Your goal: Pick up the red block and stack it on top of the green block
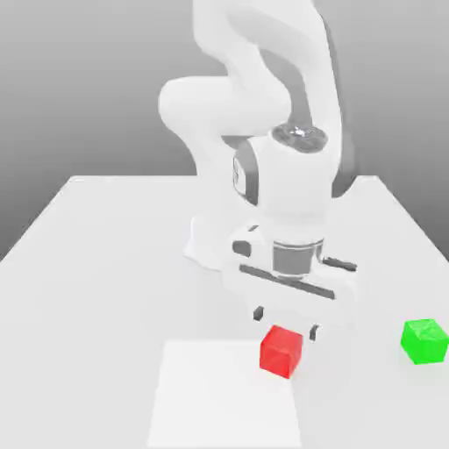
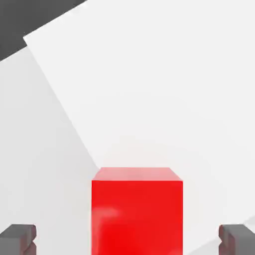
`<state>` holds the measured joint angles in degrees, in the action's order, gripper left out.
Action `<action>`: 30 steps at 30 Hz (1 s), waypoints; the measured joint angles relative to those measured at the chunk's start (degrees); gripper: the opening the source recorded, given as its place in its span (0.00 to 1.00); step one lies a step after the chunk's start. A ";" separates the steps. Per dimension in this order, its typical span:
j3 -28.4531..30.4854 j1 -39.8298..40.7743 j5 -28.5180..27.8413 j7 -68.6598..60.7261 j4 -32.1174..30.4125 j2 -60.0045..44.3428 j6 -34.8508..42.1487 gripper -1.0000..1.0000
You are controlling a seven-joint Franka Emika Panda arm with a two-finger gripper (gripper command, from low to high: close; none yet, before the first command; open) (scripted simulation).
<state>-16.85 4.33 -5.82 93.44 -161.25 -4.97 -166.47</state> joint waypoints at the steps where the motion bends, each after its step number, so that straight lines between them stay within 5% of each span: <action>1: 1.00 -0.61 -1.70 1.25 0.20 -1.32 -1.05 0.50; 5: 6.83 -4.92 -7.88 5.68 0.91 -6.68 -5.36 0.50; 6: 8.28 -6.13 -8.77 6.29 1.02 -7.81 -6.28 0.00; 13: 8.53 -6.33 -9.10 6.56 1.05 -8.00 -6.54 0.00; 25: 1.40 -3.72 6.83 -5.06 -1.00 6.18 5.25 0.00; 30: -6.37 -12.79 5.35 -4.52 6.74 3.90 11.38 0.00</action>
<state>-23.22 -8.46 -0.48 88.92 -154.51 -1.07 -155.08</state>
